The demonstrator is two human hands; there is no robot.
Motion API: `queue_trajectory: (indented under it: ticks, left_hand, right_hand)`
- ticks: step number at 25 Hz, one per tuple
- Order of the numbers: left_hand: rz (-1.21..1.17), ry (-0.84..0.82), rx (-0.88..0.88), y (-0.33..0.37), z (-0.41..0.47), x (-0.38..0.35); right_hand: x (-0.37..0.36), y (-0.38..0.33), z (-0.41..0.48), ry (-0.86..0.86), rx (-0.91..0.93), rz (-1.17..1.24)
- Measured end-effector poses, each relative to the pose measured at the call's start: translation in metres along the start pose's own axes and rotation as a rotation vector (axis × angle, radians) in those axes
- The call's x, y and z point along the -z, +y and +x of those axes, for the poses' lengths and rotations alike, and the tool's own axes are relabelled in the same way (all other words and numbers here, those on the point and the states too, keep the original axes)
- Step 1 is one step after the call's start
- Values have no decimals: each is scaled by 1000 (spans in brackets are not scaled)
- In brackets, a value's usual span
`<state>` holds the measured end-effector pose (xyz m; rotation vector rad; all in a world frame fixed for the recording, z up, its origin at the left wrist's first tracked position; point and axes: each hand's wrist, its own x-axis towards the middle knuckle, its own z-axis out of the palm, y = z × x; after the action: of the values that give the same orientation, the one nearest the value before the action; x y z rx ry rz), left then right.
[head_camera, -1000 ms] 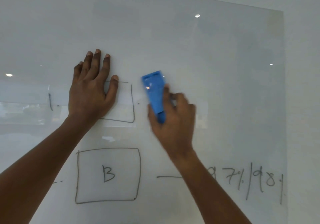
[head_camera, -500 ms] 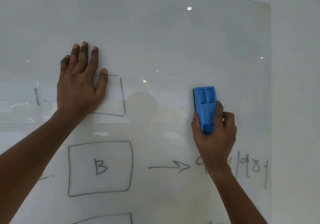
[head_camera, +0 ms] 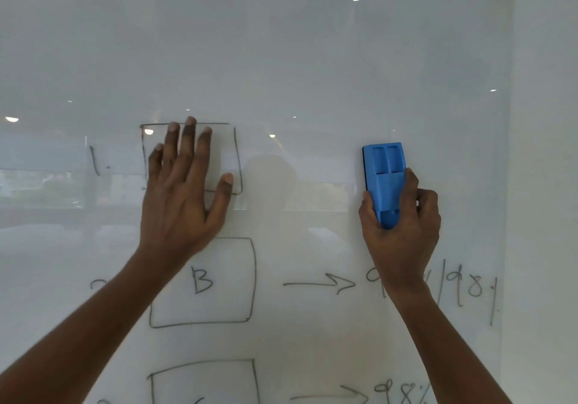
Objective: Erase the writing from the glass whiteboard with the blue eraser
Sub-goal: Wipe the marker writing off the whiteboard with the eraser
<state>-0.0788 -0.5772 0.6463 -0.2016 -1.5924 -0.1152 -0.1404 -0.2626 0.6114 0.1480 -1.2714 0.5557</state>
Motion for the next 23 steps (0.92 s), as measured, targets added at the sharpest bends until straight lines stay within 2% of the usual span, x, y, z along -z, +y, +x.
queue_trajectory:
  ticks: [9, 11, 13, 15, 16, 17, 20, 23]
  left_hand:
    - [111, -44, 27, 7, -32, -24]
    - [108, -54, 29, 7, -31, -25]
    - [94, -64, 30, 5, -31, -24]
    - [82, -58, 21, 4, -32, -22]
    - [80, -47, 17, 4, -33, -22]
    - [80, -39, 16, 4, -33, -22]
    - [82, -24, 15, 5, -33, -23]
    - [93, -1, 16, 6, -33, -26]
  right_hand:
    - [3, -15, -14, -2, -49, -19]
    - [9, -31, -44, -56, 48, 5]
    - [19, -46, -89, -169, 229, 18]
    - [35, -40, -126, -260, 369, -7]
    - [43, -25, -136, -265, 372, -35]
    - [50, -7, -139, -247, 310, -67]
    - [60, 37, -115, -109, -105, -133]
    - [43, 33, -74, -5, -354, -102]
